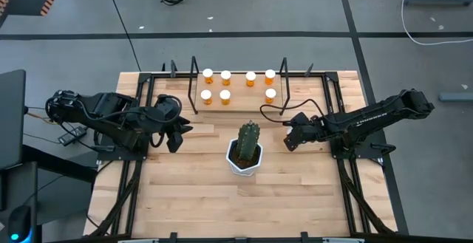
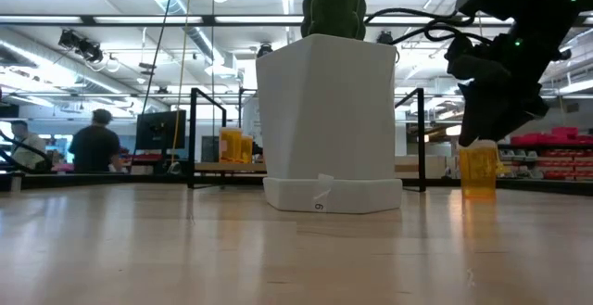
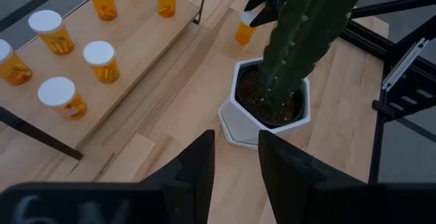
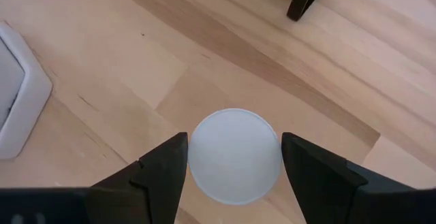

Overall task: Pick and place medicine bottles onto shelf by color
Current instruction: Close the orange medicine bottle

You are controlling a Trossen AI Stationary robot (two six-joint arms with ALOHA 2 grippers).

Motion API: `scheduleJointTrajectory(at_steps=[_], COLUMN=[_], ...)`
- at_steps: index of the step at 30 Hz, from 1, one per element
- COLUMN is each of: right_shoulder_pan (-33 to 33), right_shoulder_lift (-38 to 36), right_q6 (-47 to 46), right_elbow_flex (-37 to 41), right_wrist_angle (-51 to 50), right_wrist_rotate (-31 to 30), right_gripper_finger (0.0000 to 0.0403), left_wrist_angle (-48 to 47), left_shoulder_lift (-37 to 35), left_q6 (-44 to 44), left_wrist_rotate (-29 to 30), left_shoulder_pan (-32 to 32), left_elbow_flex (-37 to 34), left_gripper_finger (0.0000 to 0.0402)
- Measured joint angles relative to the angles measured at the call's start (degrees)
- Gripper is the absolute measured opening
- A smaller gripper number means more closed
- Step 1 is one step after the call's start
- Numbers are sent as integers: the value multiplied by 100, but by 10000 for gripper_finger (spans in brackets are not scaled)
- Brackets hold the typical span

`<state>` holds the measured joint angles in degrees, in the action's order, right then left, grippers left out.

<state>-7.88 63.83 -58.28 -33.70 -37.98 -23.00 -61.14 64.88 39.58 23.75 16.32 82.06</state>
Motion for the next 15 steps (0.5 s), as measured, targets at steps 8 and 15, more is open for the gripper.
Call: scheduleJointTrajectory(at_steps=[8,15], right_shoulder_pan=[0,0], right_shoulder_lift=[0,0], right_q6=[-24,-22], right_elbow_flex=[-1,-1], right_wrist_angle=[-111,-111], right_wrist_rotate=[37,30], right_gripper_finger=[244,244], left_wrist_angle=[0,0], left_shoulder_lift=[0,0], left_q6=[-18,-16], left_wrist_rotate=[0,0], left_shoulder_pan=[0,0], left_elbow_flex=[0,0], left_gripper_finger=[124,124])
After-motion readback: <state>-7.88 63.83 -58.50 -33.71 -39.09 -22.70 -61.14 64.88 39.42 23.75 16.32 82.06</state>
